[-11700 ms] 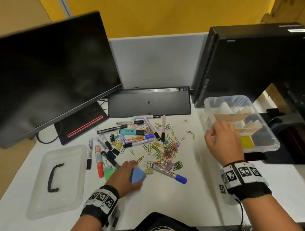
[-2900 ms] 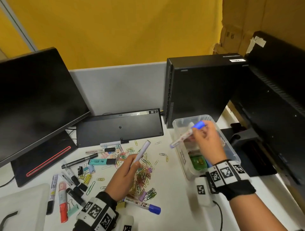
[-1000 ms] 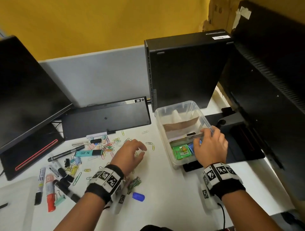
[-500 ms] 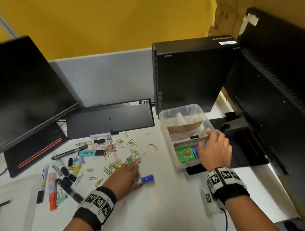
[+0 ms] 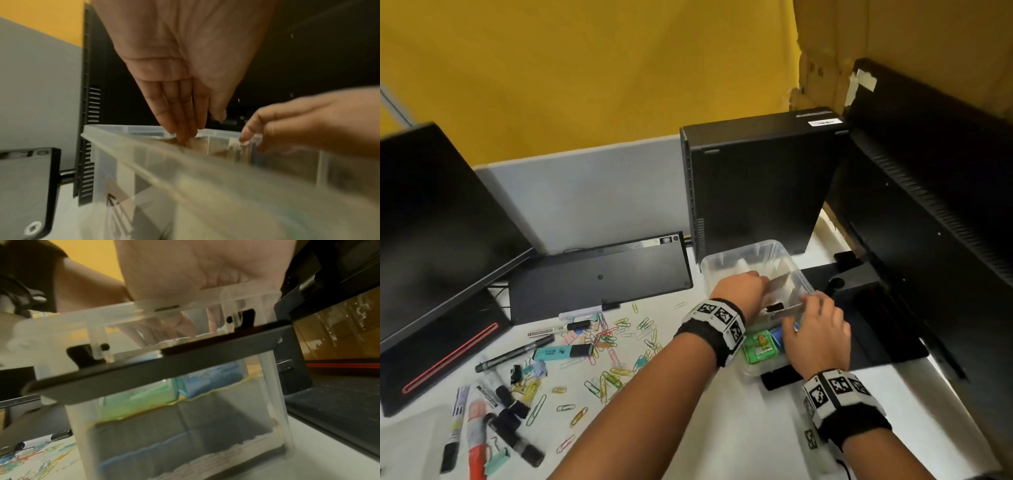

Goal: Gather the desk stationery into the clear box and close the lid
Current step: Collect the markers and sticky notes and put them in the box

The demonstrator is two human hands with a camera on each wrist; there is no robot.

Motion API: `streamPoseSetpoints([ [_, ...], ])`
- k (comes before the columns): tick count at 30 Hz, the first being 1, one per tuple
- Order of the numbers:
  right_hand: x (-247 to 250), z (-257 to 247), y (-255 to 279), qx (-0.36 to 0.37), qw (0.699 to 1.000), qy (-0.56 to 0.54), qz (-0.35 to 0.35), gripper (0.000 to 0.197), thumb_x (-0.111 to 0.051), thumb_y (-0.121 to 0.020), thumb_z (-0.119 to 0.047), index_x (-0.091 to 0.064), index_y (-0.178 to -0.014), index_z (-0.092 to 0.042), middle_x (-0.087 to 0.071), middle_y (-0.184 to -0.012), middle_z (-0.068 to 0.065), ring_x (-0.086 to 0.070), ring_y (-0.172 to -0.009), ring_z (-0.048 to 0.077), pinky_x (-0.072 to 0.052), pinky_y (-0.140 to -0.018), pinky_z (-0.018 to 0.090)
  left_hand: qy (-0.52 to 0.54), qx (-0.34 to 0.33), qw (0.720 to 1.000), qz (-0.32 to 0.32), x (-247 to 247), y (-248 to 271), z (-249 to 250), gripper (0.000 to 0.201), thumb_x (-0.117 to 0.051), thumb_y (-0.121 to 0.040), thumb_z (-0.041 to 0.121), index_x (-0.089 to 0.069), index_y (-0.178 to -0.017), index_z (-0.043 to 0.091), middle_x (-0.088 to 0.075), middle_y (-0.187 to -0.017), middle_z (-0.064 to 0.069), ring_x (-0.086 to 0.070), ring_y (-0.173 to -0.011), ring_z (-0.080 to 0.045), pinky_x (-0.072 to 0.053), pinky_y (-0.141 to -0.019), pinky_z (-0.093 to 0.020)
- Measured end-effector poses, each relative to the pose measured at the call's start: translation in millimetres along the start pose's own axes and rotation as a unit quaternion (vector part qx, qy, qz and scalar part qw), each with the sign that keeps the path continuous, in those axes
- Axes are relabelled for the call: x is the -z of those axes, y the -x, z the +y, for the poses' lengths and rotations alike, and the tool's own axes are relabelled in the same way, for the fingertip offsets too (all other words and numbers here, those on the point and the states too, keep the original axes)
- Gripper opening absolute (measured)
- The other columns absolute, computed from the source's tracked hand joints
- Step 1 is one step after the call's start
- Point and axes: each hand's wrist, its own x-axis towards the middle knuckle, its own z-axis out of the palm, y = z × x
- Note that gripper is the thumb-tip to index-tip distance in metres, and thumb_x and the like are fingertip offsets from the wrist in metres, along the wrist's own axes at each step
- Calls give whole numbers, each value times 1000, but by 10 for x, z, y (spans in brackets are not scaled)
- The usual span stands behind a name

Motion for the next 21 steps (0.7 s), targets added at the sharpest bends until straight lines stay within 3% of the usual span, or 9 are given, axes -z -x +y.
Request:
streamPoseSetpoints([
  [4,15,-13,12,6,1000,0,-8,40,-57,-82,-30,-50,-117,-11,-50,-129,13,-51,-108,32,-43,-88,45,84,18,991,104,32,449,-237,24,-45,-95,30,-60,-111,21,-63,-107,0,-61,-93,-20,-51,-82,-35],
  [6,42,-44,32,1,1000,12,-21,42,-56,-84,-28,-47,-121,-10,-47,-135,16,-48,-116,36,-40,-96,49,103,50,985,126,-4,819,-452,22,-44,-96,33,-60,-110,26,-62,-105,8,-61,-86,-13,-51,-79,-32],
  [10,103,-210,113,7,999,30,-36,46,-51,-89,-25,-41,-132,-9,-29,-151,18,-24,-139,39,-21,-114,54,138,143,970,142,-201,1651,-1020,18,-45,-96,35,-59,-107,35,-60,-102,20,-56,-79,1,-47,-73,-20],
  [13,123,-517,256,81,996,-23,-40,43,-45,-92,-23,-41,-134,-14,-27,-152,12,-18,-143,33,-16,-116,50,148,220,953,145,-379,2205,-1459,18,-47,-96,31,-61,-107,35,-61,-104,20,-55,-83,4,-44,-72,-14],
  [17,32,-1087,555,213,968,-118,-54,39,-36,-90,-30,-51,-124,-17,-38,-144,4,-27,-138,26,-30,-112,47,125,288,939,139,-591,2710,-2026,19,-49,-95,29,-61,-109,35,-62,-109,15,-53,-98,-3,-44,-86,-21],
  [21,-253,-1634,826,302,936,-140,-116,25,-52,-90,-19,-57,-114,-21,-44,-135,-5,-33,-132,16,-32,-111,36,89,321,935,121,-659,2850,-2471,26,-50,-93,32,-56,-118,35,-55,-123,12,-46,-112,-8,-40,-98,-27],
])
